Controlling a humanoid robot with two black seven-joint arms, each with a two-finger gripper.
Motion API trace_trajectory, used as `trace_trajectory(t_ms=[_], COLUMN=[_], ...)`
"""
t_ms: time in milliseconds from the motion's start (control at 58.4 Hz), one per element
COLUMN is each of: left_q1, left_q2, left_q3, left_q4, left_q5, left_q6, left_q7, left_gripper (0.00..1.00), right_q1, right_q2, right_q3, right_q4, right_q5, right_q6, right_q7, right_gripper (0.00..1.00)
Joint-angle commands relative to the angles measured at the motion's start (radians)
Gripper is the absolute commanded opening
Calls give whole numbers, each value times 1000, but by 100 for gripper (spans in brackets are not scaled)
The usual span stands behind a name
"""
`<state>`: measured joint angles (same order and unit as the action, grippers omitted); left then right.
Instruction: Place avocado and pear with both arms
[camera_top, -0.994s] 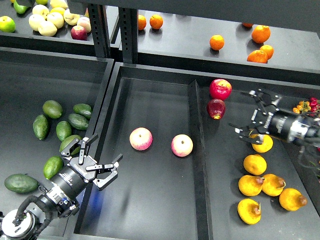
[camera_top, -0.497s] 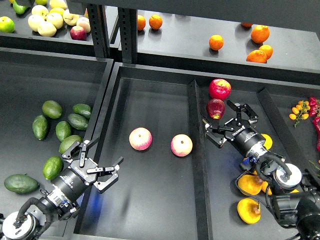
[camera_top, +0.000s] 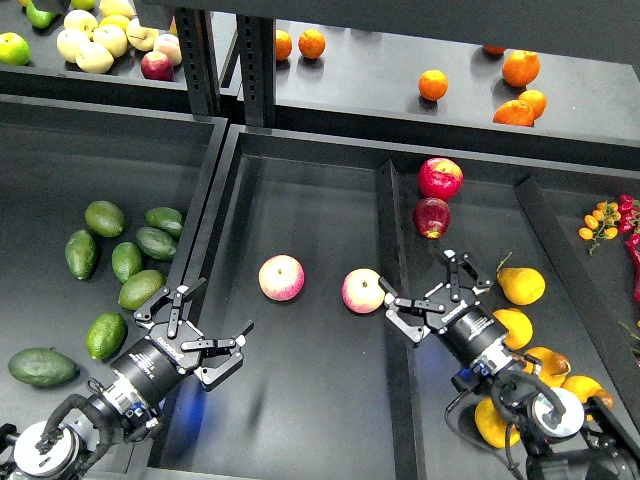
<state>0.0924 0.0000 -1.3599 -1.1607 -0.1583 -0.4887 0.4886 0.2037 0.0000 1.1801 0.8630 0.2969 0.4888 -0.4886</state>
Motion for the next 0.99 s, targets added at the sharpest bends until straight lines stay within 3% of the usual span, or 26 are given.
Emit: trace_trajectory(t_ms=[0, 377, 428, 497, 583, 977], left_q1=[-13, -224, -244, -269, -278, -276], left_q2=[0, 0, 0, 0, 0, 0], left_q3=[-1, -5, -1, -1, 5, 24], left_q4=[24, 98, 108, 121, 121, 105], left_q5=[-1, 0, 0, 0, 0, -7], left_q6=[0, 0, 0, 0, 0, 0], left_q7=[0, 0, 0, 0, 0, 0], left_gripper=[99, 99, 99, 99, 99, 99], right_q1=[-37, -41, -29, -14, 3, 26], right_q2=[0, 0, 0, 0, 0, 0], right_q3=[3, 62, 62, 64, 62, 59], right_q4=[65, 131, 130, 125, 125, 117], right_q5=[1, 8, 8, 8, 8, 103], right_q6=[0, -70, -64, -49, -39, -38], right_q7=[0, 0, 44, 154, 240, 251], right_gripper=[100, 100, 100, 100, 100, 100])
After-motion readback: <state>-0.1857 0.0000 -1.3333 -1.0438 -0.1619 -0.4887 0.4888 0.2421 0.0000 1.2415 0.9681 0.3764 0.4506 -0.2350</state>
